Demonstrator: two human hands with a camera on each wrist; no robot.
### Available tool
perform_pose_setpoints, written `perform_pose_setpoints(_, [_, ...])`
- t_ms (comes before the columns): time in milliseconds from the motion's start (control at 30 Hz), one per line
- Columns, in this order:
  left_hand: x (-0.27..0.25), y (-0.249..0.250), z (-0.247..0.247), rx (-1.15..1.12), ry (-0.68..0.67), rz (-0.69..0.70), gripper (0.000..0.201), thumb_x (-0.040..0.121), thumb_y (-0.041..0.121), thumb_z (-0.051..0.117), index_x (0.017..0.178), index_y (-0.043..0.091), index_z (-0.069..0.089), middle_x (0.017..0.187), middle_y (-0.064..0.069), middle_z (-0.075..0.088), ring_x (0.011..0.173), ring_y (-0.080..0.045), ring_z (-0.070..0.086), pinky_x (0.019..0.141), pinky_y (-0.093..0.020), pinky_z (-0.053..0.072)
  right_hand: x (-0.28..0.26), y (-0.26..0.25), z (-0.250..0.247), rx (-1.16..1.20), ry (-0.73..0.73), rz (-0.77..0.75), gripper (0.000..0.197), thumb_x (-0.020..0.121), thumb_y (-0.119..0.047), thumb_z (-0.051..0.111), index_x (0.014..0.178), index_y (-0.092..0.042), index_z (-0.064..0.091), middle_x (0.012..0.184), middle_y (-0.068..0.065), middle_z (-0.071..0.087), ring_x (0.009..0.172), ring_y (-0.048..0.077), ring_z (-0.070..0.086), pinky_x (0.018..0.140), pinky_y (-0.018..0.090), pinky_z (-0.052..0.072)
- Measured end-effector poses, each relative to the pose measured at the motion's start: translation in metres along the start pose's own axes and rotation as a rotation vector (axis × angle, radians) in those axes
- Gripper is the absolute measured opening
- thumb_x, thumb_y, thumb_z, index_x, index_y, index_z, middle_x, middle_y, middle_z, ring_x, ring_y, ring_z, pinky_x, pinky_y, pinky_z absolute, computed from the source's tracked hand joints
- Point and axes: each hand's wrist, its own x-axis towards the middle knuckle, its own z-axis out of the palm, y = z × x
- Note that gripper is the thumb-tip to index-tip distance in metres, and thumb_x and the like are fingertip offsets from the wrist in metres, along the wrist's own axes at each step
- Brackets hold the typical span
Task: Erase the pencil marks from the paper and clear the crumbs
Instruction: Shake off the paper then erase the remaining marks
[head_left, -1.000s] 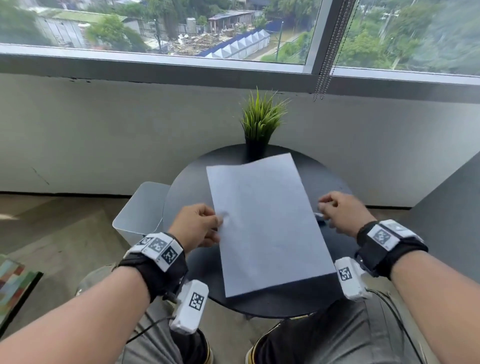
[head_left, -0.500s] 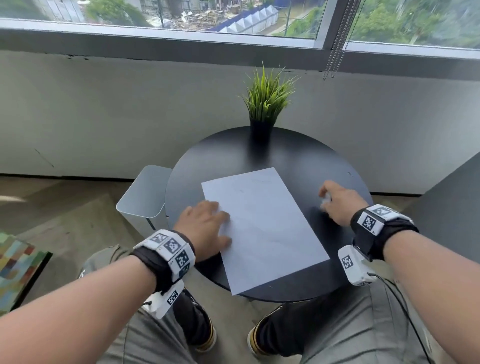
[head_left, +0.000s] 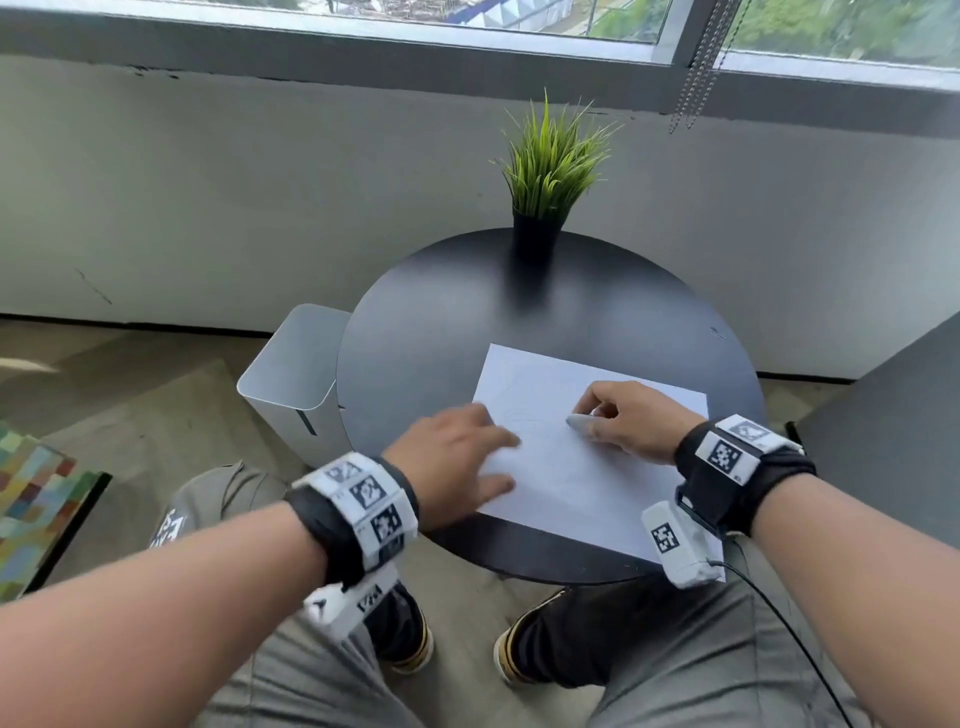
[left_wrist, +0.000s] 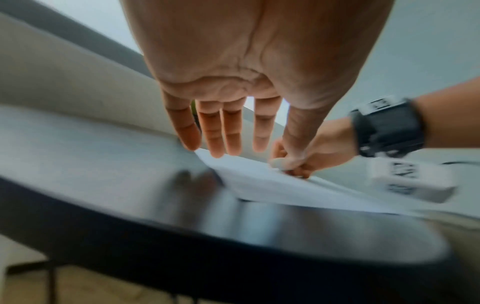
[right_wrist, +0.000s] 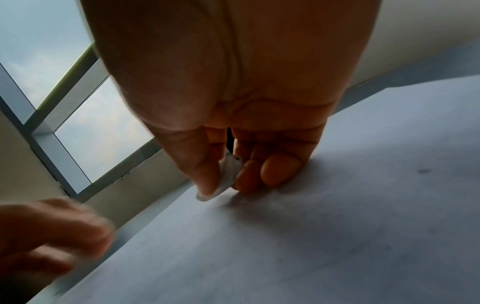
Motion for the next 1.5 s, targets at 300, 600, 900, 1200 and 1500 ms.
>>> perform_pose_setpoints(300, [0.062, -0.04, -0.026, 0.195, -0.154, -0.075, 0.105, 0.079, 0.077, 0.059, 0.16, 0.038, 0.004, 0.167, 0.011, -0.016, 0.155, -0.016, -0.01, 0.123, -0.058, 0.007, 0.012, -0.012, -0.009, 0.078, -0.05, -0.058, 0.01, 0.089, -0.037, 0.066, 0.089, -0.027, 0.063, 0.08, -0.003, 0.069, 0.066, 0.012, 0.061, 0.057, 0.025, 0.046])
perform_pose_setpoints(600, [0.049, -0.031, -0.005, 0.219, -0.073, 0.122, 0.078, 0.084, 0.069, 0.06, 0.151, 0.038, 0.035, 0.158, 0.014, 0.024, 0.149, -0.014, 0.016, 0.119, -0.051, 0.016, 0.041, -0.033, 0.008, 0.088, -0.012, -0.044, 0.013, 0.089, -0.03, 0.063, 0.093, -0.021, 0.055, 0.083, 0.001, 0.068, 0.072, 0.018, 0.065, 0.071, 0.036, 0.053])
perform_pose_setpoints(900, [0.053, -0.032, -0.001, 0.266, -0.145, -0.061, 0.13, 0.061, 0.098, 0.048, 0.159, 0.026, 0.003, 0.168, 0.009, -0.008, 0.154, -0.022, -0.005, 0.118, -0.064, 0.013, 0.048, -0.036, 0.007, 0.029, -0.007, 0.001, 0.01, 0.085, -0.03, 0.065, 0.087, -0.024, 0.057, 0.077, 0.0, 0.071, 0.073, 0.017, 0.069, 0.075, 0.038, 0.057])
perform_pose_setpoints(1200, [0.058, -0.034, -0.001, 0.292, -0.18, -0.041, 0.127, 0.058, 0.101, 0.042, 0.158, 0.036, -0.001, 0.167, 0.009, -0.011, 0.153, -0.027, -0.002, 0.112, -0.068, 0.022, 0.048, -0.046, 0.013, -0.156, 0.069, 0.079, 0.013, 0.089, -0.031, 0.059, 0.095, -0.02, 0.057, 0.098, 0.002, 0.064, 0.091, 0.023, 0.058, 0.073, 0.03, 0.044])
perform_pose_setpoints(1500, [0.059, -0.035, -0.001, 0.319, -0.182, -0.025, 0.126, 0.059, 0.1, 0.043, 0.157, 0.034, 0.002, 0.168, 0.004, -0.008, 0.152, -0.029, 0.0, 0.109, -0.069, 0.026, 0.026, -0.067, 0.035, -0.352, -0.017, -0.115, 0.017, 0.093, -0.028, 0.051, 0.106, -0.016, 0.051, 0.102, 0.009, 0.063, 0.092, 0.031, 0.056, 0.074, 0.035, 0.045])
